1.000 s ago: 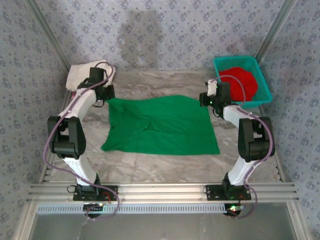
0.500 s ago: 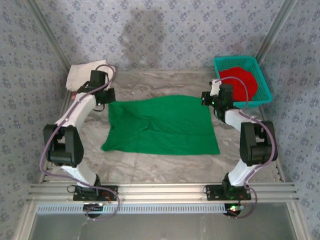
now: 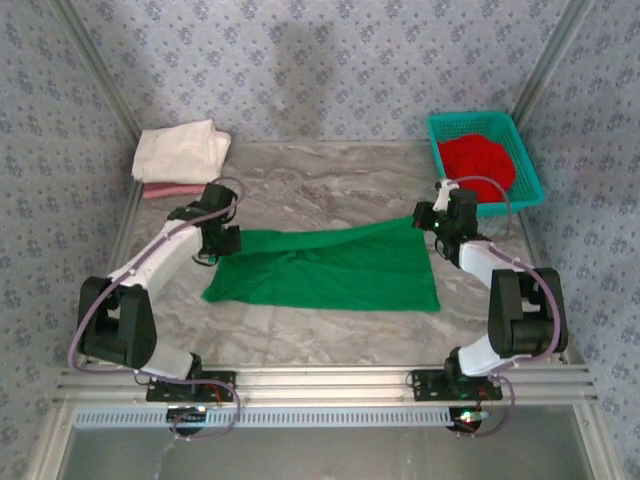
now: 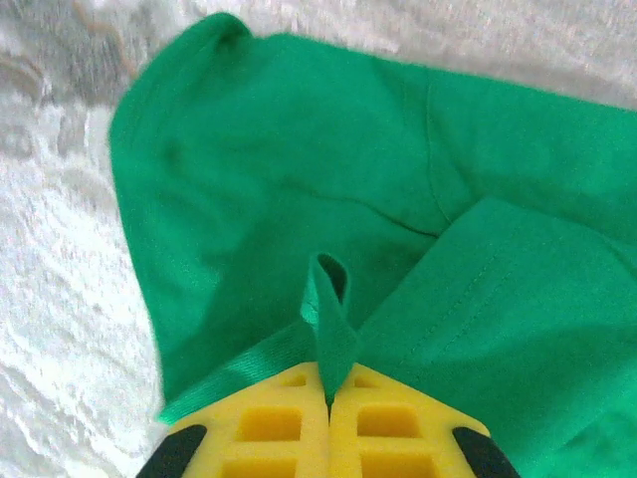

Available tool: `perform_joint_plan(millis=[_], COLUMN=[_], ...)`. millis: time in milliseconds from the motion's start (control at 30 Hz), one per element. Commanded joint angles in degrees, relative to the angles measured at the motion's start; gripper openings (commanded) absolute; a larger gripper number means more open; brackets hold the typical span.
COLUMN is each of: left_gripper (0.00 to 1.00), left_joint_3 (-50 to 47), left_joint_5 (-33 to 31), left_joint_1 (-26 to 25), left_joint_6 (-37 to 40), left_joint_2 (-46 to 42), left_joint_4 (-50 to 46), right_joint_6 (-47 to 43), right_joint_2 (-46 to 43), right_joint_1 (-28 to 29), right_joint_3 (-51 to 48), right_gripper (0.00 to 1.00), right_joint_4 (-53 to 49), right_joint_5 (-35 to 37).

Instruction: Fold and stack the t-shirts

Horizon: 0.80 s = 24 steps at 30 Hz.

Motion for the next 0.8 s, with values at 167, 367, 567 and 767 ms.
perform_joint_plan(millis=[167,367,567,767], left_gripper=[0.39,0.51,0.5,0.52], left_joint_3=[-5.9,-5.5,6.6,13.8], left_joint_5=[-2.4,1.2,8.4,9.7], left_joint_1=[-3.7,-3.9,-7.0,-12.6], left_joint_6=[-4.3,-0.2,8.5,15.0], left_joint_2=[-9.8,-12.5,2.7,15.3], left_joint_4=[-3.4,2.0,4.2,5.7], right_joint_6=[5.3,5.0,2.3,-3.0], right_joint_2=[-14.9,-25.0,-17.3,3.4], right_joint_1=[-0.9,-1.2,1.4,9.2], right_joint_3=[-7.4,-10.7,-1.1,19.1], right_gripper=[0.29,0.51,0.49,0.49], right_joint_4=[-7.6,-13.2,-18.7,-42.4], right_joint_5=[2.7,5.8,-2.9,1.8])
